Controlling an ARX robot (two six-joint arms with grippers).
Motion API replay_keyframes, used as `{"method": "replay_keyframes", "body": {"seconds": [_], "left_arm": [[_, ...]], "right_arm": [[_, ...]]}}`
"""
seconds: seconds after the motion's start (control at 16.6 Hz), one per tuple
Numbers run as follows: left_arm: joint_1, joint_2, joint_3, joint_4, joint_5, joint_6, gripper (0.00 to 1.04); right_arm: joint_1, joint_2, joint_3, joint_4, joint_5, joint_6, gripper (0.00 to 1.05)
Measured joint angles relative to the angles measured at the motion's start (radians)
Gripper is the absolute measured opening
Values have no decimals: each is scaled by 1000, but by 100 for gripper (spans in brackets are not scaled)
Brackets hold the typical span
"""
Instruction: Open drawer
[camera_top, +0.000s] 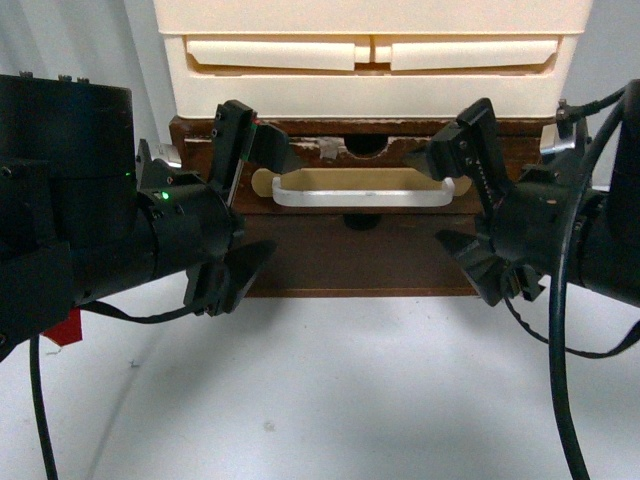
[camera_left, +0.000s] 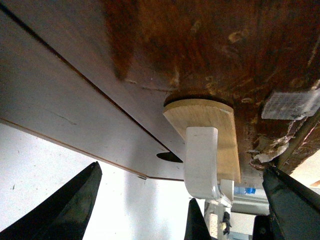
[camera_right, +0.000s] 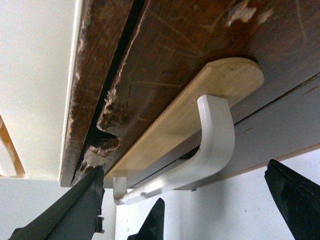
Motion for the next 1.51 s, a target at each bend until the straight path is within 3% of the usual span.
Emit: {"method": "replay_keyframes", "body": {"seconds": [0.24, 0.3, 0.48, 0.54, 0.72, 0.78, 1.09, 1.33, 1.39, 1.51], "left_arm": [[18, 26, 22, -8, 13, -2, 97], [20, 26, 23, 2, 18, -3, 88], [30, 31, 25, 8, 25, -4, 63], [34, 39, 27, 14, 32, -4, 49], [39, 39, 48, 18, 54, -3, 19], [39, 39, 47, 21, 55, 4, 13], [18, 8, -21, 84, 37, -6, 12], [-37, -175, -331, 196, 58, -14, 12], [-49, -222, -404, 212, 72, -16, 12], [-69, -288, -472, 188, 104, -17, 30]], "right_arm": [[18, 72, 77, -3, 48, 36, 98], [21, 80, 90, -18, 54, 38, 95], [32, 96, 108, -23, 64, 39, 70], [38, 96, 118, -23, 64, 41, 56], [44, 101, 123, -26, 58, 56, 29], [44, 103, 122, -24, 54, 127, 23], [58, 62, 51, 11, 58, 216, 18], [133, -122, -267, 127, 87, 249, 18], [150, -169, -343, 146, 92, 242, 22], [165, -217, -420, 133, 92, 143, 41]]}}
